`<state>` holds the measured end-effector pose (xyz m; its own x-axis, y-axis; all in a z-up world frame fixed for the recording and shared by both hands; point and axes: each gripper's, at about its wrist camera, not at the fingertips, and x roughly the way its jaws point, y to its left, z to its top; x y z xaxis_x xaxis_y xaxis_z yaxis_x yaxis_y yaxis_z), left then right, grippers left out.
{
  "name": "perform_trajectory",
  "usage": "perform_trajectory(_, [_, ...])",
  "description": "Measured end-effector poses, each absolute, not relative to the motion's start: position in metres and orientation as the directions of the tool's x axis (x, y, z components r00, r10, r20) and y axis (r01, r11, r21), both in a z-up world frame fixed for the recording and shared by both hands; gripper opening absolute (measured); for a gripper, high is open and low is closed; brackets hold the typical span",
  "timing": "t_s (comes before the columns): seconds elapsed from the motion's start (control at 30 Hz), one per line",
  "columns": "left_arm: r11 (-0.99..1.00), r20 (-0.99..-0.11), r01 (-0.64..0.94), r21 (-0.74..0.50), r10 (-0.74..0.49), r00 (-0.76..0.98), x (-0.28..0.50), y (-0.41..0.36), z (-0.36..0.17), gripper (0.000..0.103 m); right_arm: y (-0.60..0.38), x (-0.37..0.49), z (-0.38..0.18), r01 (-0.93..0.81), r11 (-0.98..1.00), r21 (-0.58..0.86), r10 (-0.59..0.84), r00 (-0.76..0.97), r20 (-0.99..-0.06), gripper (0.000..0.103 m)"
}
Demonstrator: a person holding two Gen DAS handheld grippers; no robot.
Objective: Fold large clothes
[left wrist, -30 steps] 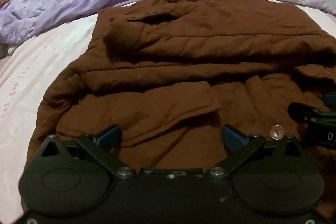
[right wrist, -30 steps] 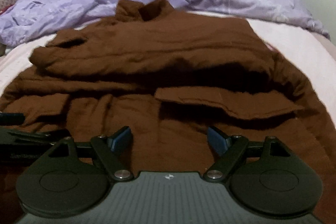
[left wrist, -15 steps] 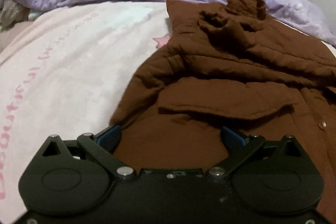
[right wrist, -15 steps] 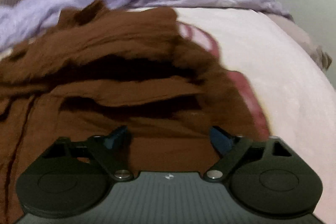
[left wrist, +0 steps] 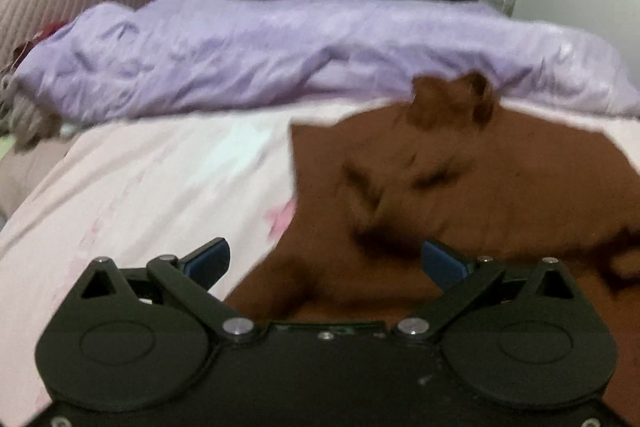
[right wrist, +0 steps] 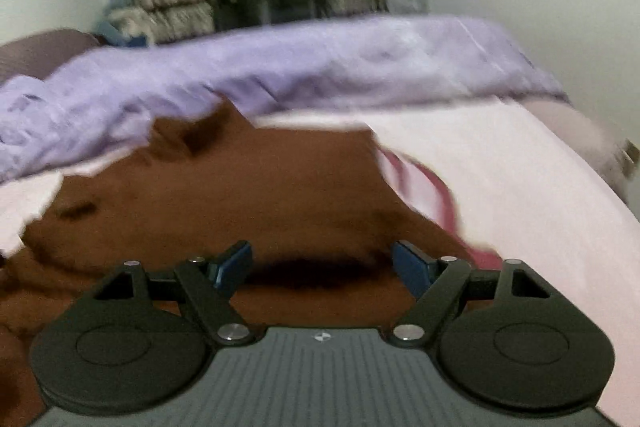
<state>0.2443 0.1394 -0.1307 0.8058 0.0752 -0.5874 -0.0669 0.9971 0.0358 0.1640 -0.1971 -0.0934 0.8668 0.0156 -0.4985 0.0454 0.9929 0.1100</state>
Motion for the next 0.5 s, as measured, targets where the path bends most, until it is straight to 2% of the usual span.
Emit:
perform_trajectory(0.17, [0.995, -0.587, -0.092, 0.027, 0.091, 0.805, 0.293, 0.14, -0.136, 0.103, -0.187, 0.229, -0.099, 0.056, 0.996, 0.07, -0.012, 0.854, -0.52, 0.093])
perform_trajectory(0.27, [0.986, -0.674, -0.139, 0.091, 0.164, 0.72, 0.324, 0.148, -0.17, 0.103, -0.197, 0.252, -0.123, 0.098, 0.993, 0.059, -0.044, 0.808, -0.588, 0.094])
perform_trajectory(0.33, [0.991, -0.705, -0.128, 0.03, 0.112, 0.7, 0.33, 0.152, -0.189, 0.103, -0.21, 0.262, -0.15, 0.109, 0.988, 0.107, -0.016, 0.77, -0.638, 0.101])
perform_trajectory(0.43, [0.977, -0.695, -0.16, -0.142, 0.016, 0.719, 0.324, 0.174, -0.202, 0.103, -0.209, 0.252, -0.162, 0.072, 0.995, 0.076, -0.014, 0.812, -0.583, 0.102])
perform_trajectory(0.5, [0.97, -0.69, -0.157, -0.186, -0.015, 0.724, 0.323, 0.181, -0.204, 0.103, -0.206, 0.252, -0.159, 0.075, 0.995, 0.072, -0.019, 0.808, -0.589, 0.103])
